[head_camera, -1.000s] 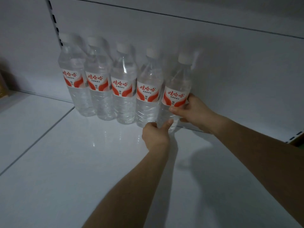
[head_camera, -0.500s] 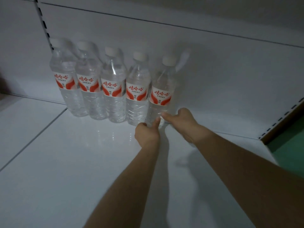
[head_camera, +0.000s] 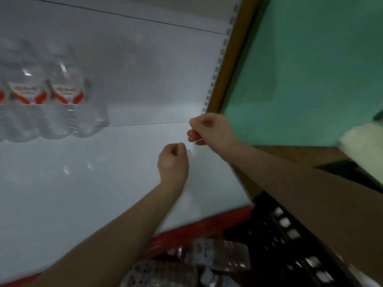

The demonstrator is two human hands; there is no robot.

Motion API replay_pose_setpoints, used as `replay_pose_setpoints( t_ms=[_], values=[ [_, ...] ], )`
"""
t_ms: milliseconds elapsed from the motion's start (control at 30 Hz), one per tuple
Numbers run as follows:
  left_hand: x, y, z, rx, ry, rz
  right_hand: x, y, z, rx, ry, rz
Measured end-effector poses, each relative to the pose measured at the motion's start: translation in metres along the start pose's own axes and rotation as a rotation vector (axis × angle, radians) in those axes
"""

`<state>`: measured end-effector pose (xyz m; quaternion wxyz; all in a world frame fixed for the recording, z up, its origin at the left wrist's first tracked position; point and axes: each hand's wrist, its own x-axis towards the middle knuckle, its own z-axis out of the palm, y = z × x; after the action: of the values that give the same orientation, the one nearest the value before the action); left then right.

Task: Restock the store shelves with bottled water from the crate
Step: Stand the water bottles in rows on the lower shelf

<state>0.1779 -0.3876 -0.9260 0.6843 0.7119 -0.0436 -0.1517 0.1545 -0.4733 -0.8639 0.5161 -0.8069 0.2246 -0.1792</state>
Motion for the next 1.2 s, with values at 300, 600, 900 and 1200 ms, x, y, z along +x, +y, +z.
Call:
replay_pose_setpoints(
  t_ms=[300,600,900,1200],
  values=[
    [-0.117,0.035,0.121,0.118,-0.463,0.149,-0.104,0.053,-0.205,-0.025,0.257,0.128],
    [-0.199,-0.003,0.226,0.340,-0.749,-0.268,-0.179,0.172,-0.308,-0.665,0.038,0.368],
    [-0.198,-0.041,0.284,0.238,-0.537,-0.593,-0.145,0.205,-0.304,-1.375,-0.194,0.209],
    [-0.199,-0.045,0.288,0.168,-0.617,-0.709,-0.147,0.209,-0.305,-1.326,-0.110,0.148]
  ],
)
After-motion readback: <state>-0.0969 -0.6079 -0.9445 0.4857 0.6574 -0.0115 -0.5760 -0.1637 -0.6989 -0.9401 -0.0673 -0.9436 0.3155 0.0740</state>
